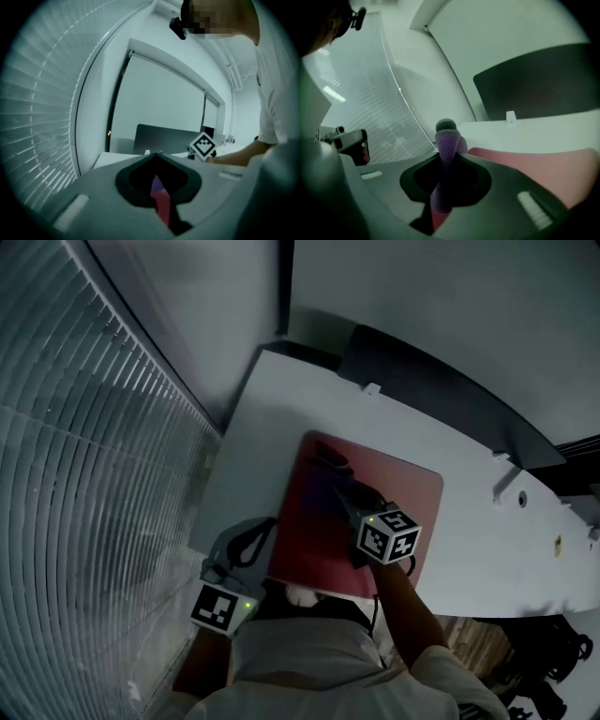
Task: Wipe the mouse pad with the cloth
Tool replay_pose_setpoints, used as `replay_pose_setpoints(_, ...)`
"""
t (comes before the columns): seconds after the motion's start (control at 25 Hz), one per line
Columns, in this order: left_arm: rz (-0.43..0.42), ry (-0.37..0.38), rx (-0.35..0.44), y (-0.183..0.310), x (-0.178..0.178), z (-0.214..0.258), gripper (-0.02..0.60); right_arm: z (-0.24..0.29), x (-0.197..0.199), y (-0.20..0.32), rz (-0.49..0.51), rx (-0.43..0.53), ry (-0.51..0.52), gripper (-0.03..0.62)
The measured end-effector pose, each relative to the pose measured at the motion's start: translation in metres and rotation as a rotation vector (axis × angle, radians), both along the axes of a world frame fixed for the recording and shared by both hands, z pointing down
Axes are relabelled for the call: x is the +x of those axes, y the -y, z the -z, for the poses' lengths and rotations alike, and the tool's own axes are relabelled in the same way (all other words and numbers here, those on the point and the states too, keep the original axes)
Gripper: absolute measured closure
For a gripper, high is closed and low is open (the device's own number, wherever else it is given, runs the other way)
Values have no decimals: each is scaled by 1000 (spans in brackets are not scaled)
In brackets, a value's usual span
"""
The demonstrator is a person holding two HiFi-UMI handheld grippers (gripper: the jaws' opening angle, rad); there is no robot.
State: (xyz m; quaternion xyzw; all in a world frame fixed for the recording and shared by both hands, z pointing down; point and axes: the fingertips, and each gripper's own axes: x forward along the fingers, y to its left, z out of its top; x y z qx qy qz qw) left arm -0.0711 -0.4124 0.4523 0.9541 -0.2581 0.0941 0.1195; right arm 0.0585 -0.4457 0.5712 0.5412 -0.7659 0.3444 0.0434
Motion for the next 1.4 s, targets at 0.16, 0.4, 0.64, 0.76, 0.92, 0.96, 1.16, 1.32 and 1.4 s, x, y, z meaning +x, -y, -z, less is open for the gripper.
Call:
replay_pose_setpoints(0.16, -4, 11, -28, 8, -6, -8, 580, -32, -26, 57, 4, -87, 89, 549)
replay_pose_setpoints(0.4, -10, 6, -54, 9, -7, -19, 580, -95, 5, 71, -60, -233, -108, 549)
replay_pose_setpoints(0.64, -5, 12, -52, 0, 6, -6, 580, -96, 46, 49, -100, -269, -149, 548)
replay_pose_setpoints(0.76, -14, 7, -52, -11, 21, -9, 580, -102, 72, 35, -118, -275, -179, 548)
replay_pose_setpoints(0.92, -42, 6, -43, -33, 49, -7, 580, -106, 111, 9, -158, -289, -188, 548)
replay_pose_setpoints(0.96, -48, 5, -42, -40, 55, -4, 580, -105, 121, 0, -169, -291, -191, 548)
replay_pose_setpoints(1.16, -60, 1, -31, -71, 87, 0, 580, -109, 186, -45, -239, -302, -218, 548)
replay_pose_setpoints(1.32, -62, -13, -29, -91, 114, 3, 580, -112, 244, -88, -297, -322, -246, 546)
replay_pose_setpoints(1.4, -64, -22, -20, -100, 127, 5, 580, -113, 272, -108, -329, -332, -259, 546)
